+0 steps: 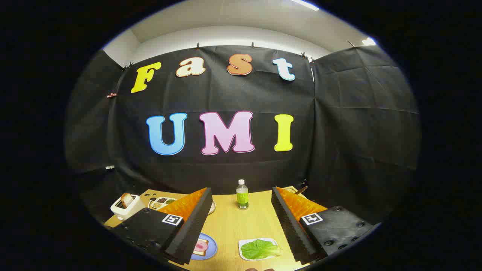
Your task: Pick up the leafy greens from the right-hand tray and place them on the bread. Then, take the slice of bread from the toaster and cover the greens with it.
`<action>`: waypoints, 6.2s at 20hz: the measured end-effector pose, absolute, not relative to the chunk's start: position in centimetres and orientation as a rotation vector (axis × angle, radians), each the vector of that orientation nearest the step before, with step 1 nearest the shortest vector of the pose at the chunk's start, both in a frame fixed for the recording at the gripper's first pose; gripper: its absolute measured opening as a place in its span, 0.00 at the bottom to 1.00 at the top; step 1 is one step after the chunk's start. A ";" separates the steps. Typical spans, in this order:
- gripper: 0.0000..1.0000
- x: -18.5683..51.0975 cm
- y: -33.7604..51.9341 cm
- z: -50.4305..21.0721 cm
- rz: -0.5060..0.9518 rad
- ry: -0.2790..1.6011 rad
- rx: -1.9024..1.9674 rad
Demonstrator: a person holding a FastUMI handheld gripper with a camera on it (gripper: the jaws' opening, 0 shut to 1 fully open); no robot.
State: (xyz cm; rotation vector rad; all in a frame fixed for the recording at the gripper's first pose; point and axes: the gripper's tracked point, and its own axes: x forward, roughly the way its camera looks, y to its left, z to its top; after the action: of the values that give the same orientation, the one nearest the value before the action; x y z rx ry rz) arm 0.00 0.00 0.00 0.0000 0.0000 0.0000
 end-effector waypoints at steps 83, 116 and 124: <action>0.10 5.4 -5.8 -37.4 0.336 0.881 -0.173; 0.06 5.5 18.2 -29.3 0.565 0.673 -0.283; 0.11 5.2 19.7 -33.1 0.582 0.720 -0.394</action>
State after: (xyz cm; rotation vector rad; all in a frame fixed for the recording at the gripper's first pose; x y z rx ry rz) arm 5.19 19.69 -33.09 -0.3943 0.7195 0.5818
